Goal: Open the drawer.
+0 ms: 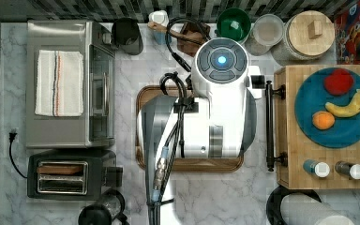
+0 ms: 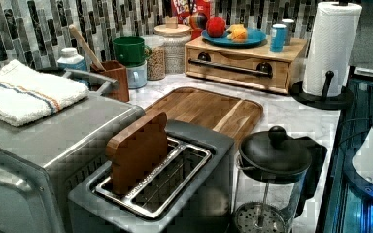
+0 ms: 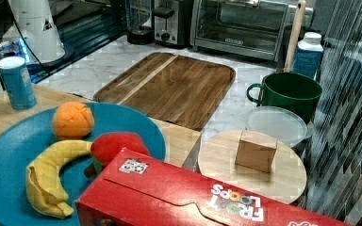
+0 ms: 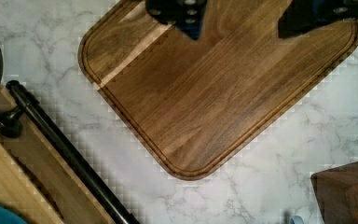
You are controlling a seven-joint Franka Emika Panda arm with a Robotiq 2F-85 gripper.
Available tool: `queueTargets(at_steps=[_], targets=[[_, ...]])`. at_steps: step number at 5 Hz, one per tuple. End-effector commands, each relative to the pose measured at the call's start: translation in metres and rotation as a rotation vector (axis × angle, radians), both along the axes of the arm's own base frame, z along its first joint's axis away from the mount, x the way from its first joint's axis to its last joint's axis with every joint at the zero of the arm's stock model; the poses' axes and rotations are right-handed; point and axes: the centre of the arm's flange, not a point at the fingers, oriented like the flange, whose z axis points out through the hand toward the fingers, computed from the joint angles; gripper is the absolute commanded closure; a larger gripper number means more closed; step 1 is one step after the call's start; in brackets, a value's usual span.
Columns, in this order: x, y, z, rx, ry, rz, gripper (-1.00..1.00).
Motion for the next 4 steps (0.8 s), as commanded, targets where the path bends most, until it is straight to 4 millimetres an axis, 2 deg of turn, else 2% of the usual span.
queueTargets(at_steps=[1, 2, 3, 4], targets=[[0.000, 0.000, -0.005, 0.000, 0.008, 0.002, -1.00], [-0.008, -0.008, -0.014, 0.013, 0.017, 0.064, -1.00], [-0.021, -0.031, -0.017, 0.025, 0.024, 0.215, -1.00], [-0.035, -0.053, -0.033, 0.021, 0.043, 0.389, -1.00]])
